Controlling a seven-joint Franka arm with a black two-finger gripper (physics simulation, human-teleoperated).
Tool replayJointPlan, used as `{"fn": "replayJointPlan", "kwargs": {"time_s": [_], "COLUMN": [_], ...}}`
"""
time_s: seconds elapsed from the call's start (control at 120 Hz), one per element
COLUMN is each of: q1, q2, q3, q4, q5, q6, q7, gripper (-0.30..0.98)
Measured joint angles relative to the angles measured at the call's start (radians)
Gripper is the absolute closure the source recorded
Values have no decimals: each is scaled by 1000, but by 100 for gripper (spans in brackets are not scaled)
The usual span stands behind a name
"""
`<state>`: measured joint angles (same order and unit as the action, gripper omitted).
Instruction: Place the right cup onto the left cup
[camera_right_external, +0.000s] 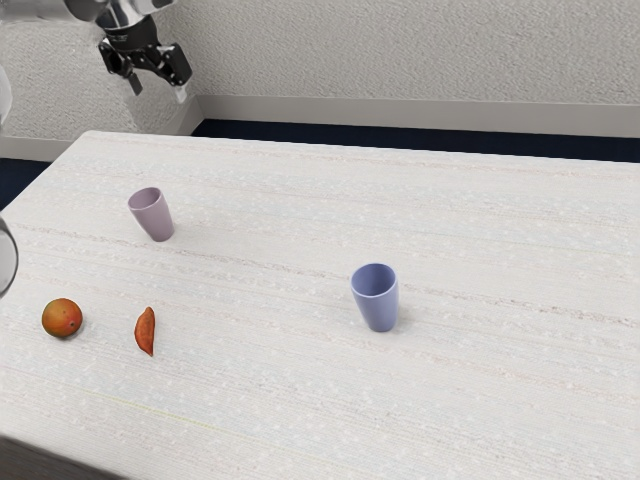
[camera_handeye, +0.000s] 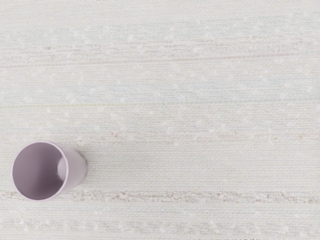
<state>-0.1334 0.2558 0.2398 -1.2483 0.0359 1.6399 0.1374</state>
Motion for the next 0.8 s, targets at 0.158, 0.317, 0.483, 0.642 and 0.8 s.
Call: {"fn": "replayJointPlan", "kwargs": {"time_s": [0.158,0.317,0.483,0.642,0.8], "q1": [-62,-200,-321,-388,-417], "q2": [9,88,161,162,96], "q3": [4,34,37,3,-49], "q4": [-4,7,3,-73,-302], "q5": [-2,-15,-88,-128,-163], "q6": [1,7,47,122,259], "q7": [7,-27,-127,-271,-411], "gripper": [1,2,2,2,2]}}
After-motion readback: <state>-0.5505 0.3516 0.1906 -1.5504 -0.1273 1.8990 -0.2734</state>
